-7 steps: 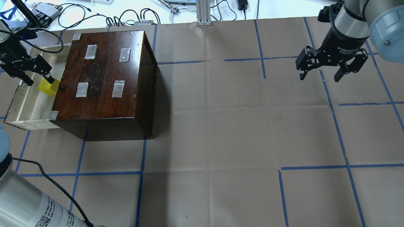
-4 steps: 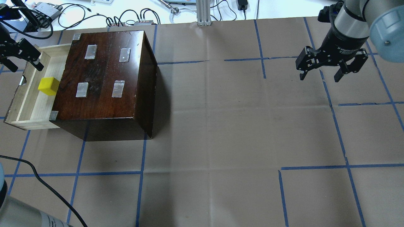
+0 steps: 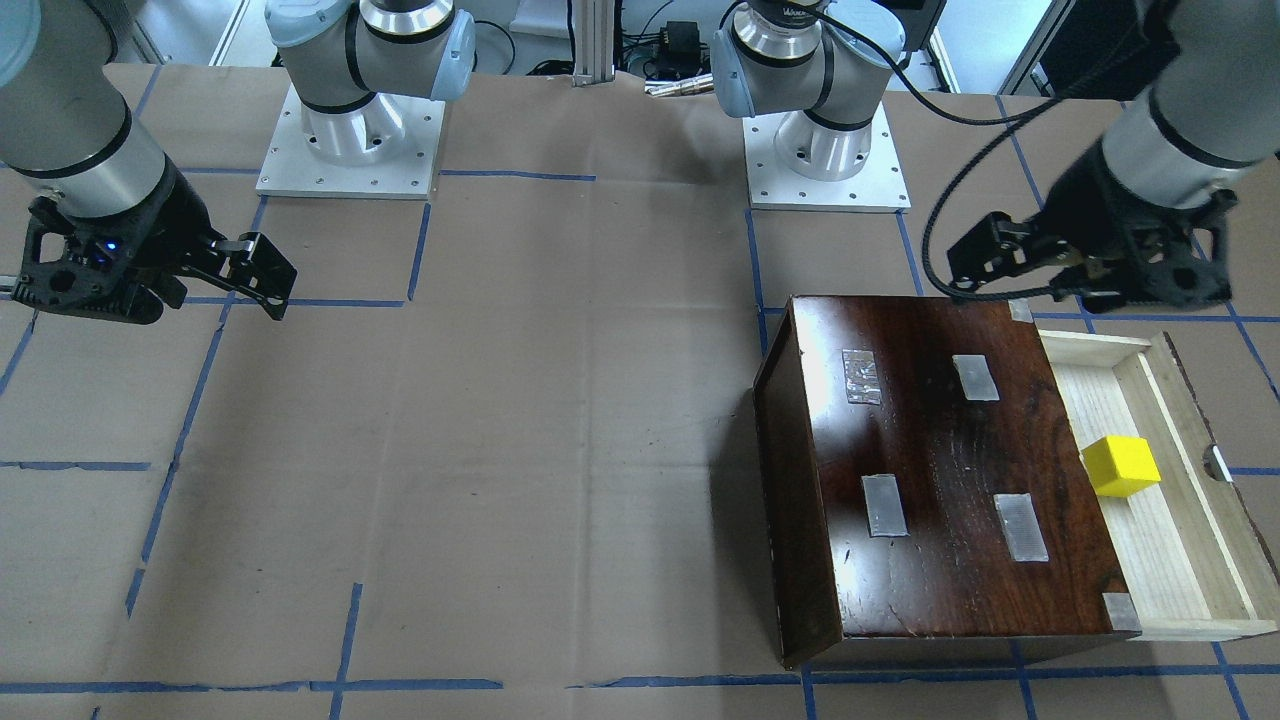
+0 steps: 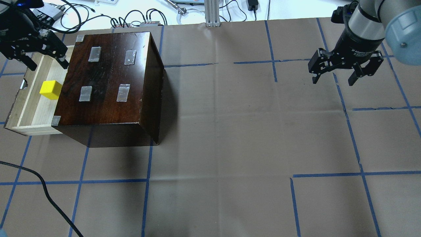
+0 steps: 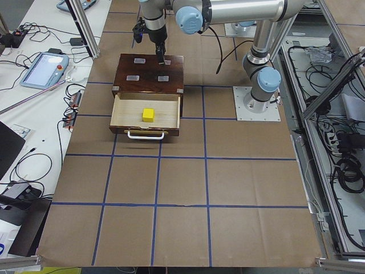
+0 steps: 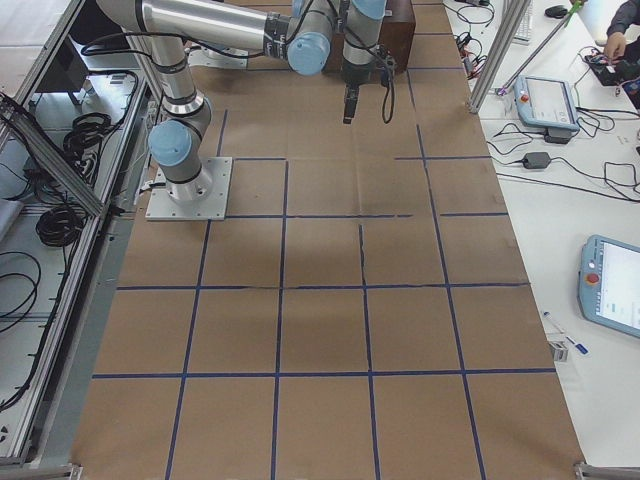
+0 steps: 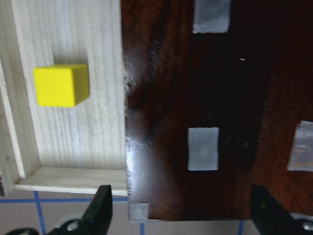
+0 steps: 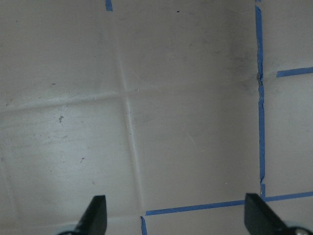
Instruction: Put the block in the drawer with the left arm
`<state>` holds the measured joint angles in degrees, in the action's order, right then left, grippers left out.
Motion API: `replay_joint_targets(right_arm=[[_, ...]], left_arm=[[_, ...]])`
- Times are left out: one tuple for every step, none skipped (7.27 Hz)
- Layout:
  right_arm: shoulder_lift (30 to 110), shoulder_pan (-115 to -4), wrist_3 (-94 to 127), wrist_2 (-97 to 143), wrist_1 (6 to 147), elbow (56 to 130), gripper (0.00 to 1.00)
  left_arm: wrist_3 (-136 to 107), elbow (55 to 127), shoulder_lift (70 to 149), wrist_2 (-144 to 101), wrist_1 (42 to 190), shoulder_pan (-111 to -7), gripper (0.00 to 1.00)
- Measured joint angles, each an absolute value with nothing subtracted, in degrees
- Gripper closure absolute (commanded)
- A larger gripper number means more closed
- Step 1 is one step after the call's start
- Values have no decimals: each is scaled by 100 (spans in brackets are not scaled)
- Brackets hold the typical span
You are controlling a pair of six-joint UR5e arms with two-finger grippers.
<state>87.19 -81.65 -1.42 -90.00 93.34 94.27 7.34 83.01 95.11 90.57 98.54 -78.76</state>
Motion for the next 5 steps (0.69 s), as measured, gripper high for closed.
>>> replay_joint_targets(right_arm=[[8719,-8165,-143,-9000,9334,9426,0],[8719,-8165,-144,-9000,9334,9428,0],[8719,-8165,-143,-9000,9334,9429,0],[8717,-8165,-141,-9000,9334,9430,0],[8716,-8165,-143,-9000,9334,9429,0]], left_arm=[[305,8497,9342,9040,9838,-8227,1],[-28,8584,9279,9045,9830,-8605,1],[-248,8602,9257,9070,9825,-8921,1],[-341,8626,9218,9092,9821,-9103,1],[-329,8691,9189,9095,9814,-9172,1]])
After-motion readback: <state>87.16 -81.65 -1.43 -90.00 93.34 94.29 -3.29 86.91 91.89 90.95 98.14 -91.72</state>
